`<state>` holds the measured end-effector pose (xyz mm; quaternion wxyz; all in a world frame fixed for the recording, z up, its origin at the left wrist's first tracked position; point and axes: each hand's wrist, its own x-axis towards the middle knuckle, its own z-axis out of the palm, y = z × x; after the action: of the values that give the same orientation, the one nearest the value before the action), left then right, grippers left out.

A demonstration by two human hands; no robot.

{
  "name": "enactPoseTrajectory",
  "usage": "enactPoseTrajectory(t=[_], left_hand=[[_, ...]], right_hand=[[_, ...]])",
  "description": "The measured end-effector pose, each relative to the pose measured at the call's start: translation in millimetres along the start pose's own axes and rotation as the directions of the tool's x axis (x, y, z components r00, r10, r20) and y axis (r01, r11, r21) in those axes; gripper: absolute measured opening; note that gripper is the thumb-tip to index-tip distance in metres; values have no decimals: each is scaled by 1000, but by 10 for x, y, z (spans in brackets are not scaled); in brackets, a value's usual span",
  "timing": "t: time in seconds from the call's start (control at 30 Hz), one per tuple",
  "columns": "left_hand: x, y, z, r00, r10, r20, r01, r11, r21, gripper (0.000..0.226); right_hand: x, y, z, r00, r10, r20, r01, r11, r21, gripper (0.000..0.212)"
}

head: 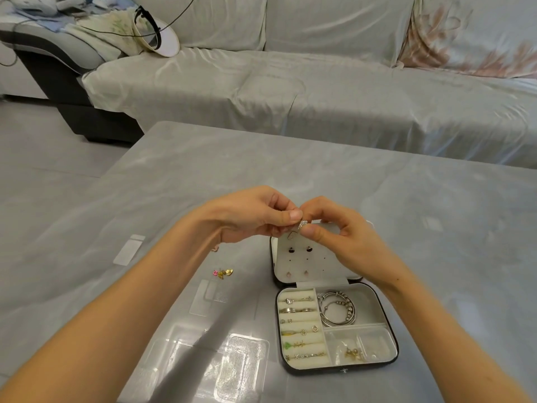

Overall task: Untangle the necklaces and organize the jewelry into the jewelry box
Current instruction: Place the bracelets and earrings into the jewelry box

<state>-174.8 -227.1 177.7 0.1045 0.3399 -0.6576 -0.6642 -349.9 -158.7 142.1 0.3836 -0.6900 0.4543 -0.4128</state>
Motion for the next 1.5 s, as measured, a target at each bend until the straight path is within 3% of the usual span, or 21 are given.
enactPoseTrajectory(t=[0.17,0.23,0.33,0.43,0.5,0.67,1.17,1.3,1.5], left_hand=[[-4,-43,-198,965,29,-260,-48,997,-65,17],[27,-122,-149,958,4,-285,-32,995,-92,10],[81,-228,46,968,-36,-248,-1,989,-148,12],[89,-262,146,963,-34,-269,-20,981,-194,18],[91,-285,184,956,-23,-292,-32,983,-181,15],[113,-326,259,955,-42,-295,-23,977,-212,12],[119,-344,255,951,-43,-308,-18,981,-192,9],[116,-329,245,954,-45,-296,-8,984,-175,7],[119,-322,230,957,-48,-286,-3,984,-177,7]], right_hand=[[-25,-2,-74,999,44,-25,-43,997,58,2],[-25,-14,-57,999,42,-33,-42,999,10,5],[-54,25,-11,993,-12,-116,-13,976,-217,9],[-172,161,-11,961,-171,-216,18,822,-569,15],[-247,250,8,940,-223,-260,2,764,-645,19],[-264,285,108,922,-191,-337,-74,768,-636,18],[-204,266,93,915,-118,-385,-167,759,-629,21],[-205,208,88,899,-76,-431,-210,789,-578,39],[-208,192,35,914,-43,-404,-203,812,-547,38]])
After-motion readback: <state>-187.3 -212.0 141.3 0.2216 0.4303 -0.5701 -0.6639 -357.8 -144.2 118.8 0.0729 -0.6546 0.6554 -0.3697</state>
